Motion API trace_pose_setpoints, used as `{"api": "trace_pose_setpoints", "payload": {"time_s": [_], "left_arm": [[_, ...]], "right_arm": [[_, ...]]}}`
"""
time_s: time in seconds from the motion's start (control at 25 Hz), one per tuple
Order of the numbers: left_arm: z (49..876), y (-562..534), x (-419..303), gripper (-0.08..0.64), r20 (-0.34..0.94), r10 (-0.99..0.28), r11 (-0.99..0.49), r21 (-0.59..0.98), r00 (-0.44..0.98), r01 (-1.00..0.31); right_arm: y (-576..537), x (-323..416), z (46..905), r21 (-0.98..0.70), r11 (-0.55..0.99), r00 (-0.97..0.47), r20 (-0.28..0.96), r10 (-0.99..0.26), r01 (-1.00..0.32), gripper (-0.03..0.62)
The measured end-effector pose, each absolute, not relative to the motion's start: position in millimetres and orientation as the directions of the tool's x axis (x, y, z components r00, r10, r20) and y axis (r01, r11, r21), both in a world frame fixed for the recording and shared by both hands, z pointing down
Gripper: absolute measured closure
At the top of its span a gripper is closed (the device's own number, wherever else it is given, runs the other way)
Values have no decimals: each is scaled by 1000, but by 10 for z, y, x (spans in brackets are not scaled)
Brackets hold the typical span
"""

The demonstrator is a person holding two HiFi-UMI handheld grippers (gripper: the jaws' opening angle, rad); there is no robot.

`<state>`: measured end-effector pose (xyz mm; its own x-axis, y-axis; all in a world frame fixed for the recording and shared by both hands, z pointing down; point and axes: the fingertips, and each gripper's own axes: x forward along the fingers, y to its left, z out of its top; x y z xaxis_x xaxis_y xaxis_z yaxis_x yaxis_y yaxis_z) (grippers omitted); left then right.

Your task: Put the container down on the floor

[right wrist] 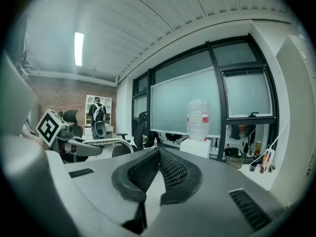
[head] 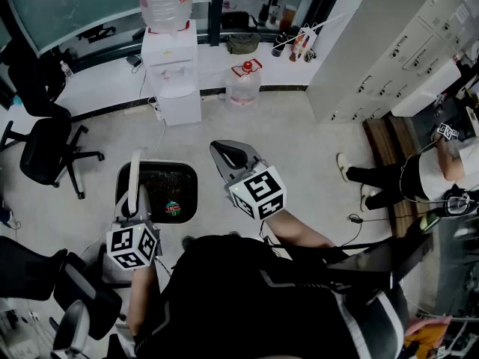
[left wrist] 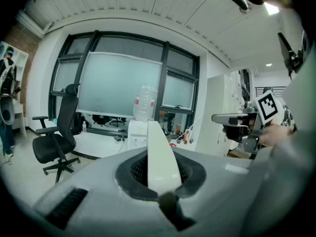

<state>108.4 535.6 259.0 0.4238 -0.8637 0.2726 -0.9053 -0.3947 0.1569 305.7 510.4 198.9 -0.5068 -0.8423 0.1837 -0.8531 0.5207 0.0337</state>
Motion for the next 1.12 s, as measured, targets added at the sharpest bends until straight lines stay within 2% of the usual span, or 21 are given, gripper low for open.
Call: {"api": "trace_pose_setpoints", "payload": {"time_s": [0.44, 0.68, 0.88, 1.12], "left_arm": [[2531, 5341, 1004, 546, 275, -869, -384, 150, 412, -911], [2516, 5334, 904, 546, 270, -874, -373, 160, 404, -914], [2533, 5314, 737, 546, 274, -879, -355, 166, 389, -920], [2560, 5258, 468, 546, 274, -882, -346, 177, 384, -921]], "right_arm": [[5050, 3050, 1979, 22, 504, -493, 174, -852, -864, 586], [5082, 2909, 1855, 64, 543, -535, 109, -838, -837, 586], [4996, 2843, 1942, 18, 498, -491, 138, -860, -867, 586], [4952, 2566, 1949, 1, 516, -511, 139, -849, -857, 586]]}}
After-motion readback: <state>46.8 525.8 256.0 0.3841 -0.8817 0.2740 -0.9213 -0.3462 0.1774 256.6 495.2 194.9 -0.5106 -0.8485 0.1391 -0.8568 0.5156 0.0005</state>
